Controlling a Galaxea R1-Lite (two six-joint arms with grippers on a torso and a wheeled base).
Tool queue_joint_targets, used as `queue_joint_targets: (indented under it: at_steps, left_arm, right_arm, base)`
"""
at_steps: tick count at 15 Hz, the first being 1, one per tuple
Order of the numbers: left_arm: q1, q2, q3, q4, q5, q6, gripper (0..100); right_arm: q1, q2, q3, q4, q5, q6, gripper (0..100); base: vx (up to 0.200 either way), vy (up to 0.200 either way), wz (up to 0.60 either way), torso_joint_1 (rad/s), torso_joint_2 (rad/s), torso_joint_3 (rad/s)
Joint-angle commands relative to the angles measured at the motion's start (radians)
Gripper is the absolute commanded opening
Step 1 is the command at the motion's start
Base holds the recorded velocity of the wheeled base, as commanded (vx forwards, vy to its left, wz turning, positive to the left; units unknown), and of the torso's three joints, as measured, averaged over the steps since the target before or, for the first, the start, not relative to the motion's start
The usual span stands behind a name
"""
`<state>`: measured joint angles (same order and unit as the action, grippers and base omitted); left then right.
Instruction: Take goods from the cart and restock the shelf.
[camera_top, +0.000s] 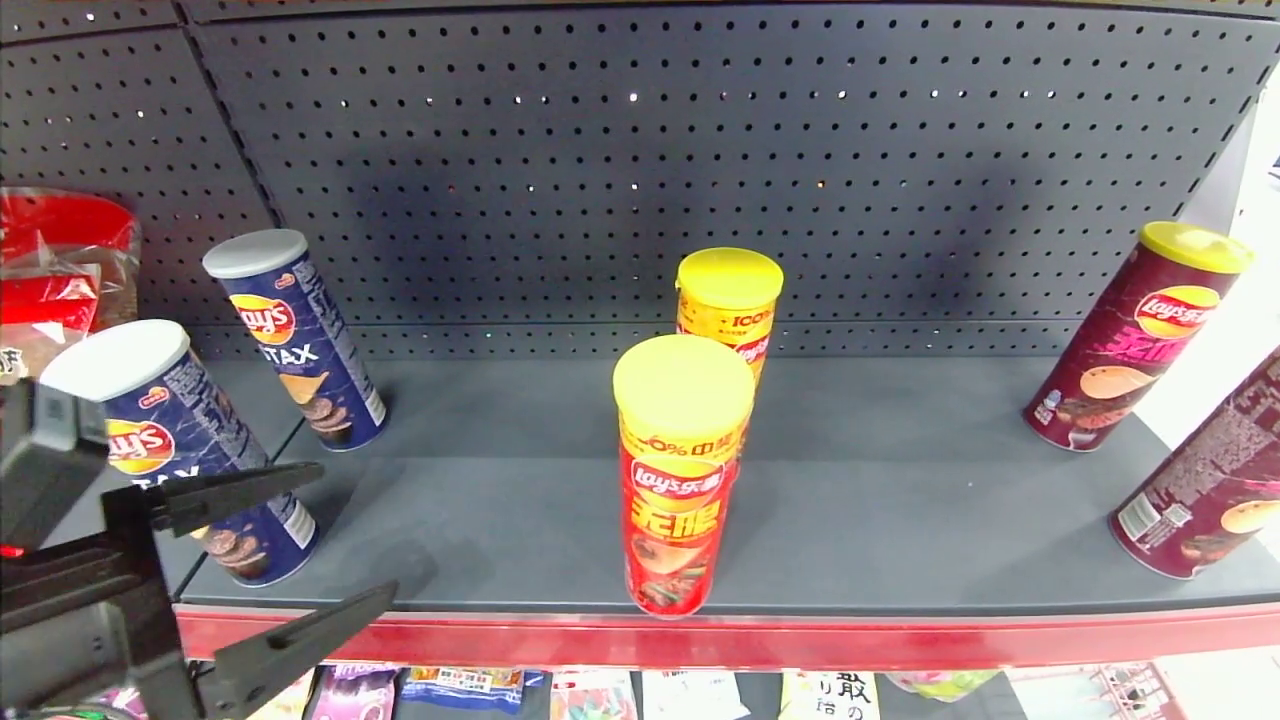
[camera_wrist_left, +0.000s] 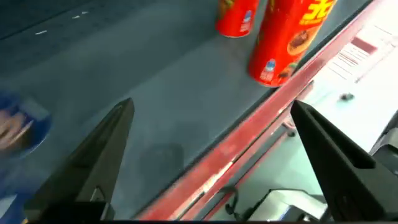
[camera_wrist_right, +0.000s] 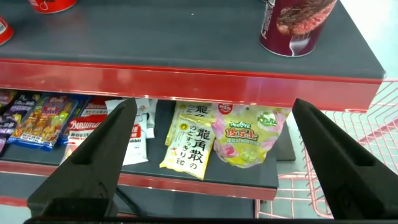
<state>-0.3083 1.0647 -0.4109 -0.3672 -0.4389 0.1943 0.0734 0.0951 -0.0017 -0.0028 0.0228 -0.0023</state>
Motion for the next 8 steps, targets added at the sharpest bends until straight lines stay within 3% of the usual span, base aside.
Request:
queue_joint_targets:
  at_steps: [1,3,8]
  left_arm:
    - [-0.094,0.210,-0.006,-0.071,0.019,0.001,100]
    - [-0.127,0.265,-0.008,-0.073,0.032,0.011,100]
    - [-0.130,0.371,-0.057,-0.075,0.060,0.031,100]
  right_arm:
    - [0.000,0.002,0.000,0.000,0.000,-0.001,100]
    - [0.000,0.002,0.000,0.000,0.000,-0.001,100]
    - [0.000,0.002,0.002,0.000,0.000,-0.001,100]
  base:
    - [0.000,0.000,0.00,0.000,0.00,0.000]
    - [0.000,0.000,0.00,0.000,0.00,0.000]
    - [0.000,0.000,0.00,0.000,0.00,0.000]
